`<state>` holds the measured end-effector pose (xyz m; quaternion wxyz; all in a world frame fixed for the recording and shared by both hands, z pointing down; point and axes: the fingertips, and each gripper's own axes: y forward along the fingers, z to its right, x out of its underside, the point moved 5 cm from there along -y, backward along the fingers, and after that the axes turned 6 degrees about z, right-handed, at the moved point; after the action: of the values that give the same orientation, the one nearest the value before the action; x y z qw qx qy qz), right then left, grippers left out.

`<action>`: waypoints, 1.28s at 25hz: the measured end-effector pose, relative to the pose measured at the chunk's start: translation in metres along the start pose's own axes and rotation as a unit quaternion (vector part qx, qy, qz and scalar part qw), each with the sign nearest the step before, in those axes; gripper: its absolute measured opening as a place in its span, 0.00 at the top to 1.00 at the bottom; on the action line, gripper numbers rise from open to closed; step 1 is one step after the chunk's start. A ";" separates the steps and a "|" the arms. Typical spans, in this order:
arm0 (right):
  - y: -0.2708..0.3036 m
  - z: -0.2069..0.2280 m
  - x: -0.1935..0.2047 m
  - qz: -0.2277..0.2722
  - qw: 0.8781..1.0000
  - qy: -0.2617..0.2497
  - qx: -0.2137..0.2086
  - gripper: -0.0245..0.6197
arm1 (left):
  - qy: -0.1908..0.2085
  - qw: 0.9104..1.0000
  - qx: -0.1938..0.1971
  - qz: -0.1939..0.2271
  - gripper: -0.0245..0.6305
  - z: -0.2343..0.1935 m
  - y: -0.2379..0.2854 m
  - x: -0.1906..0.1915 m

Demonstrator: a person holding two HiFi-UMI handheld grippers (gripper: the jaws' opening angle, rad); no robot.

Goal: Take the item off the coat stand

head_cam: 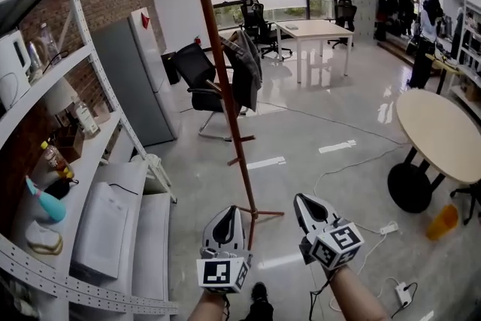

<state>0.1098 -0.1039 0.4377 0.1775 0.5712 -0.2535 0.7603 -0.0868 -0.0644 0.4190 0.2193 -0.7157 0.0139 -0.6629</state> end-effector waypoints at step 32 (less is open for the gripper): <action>0.247 0.066 -0.039 0.024 0.997 -0.067 0.027 0.95 | -0.011 0.999 0.049 -0.019 0.95 -0.130 0.220 0.040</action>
<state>0.0336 -0.3415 0.3700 0.1268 0.6192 -0.2577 0.7308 -0.1462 -0.3139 0.3865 0.2411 -0.7116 -0.0346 -0.6590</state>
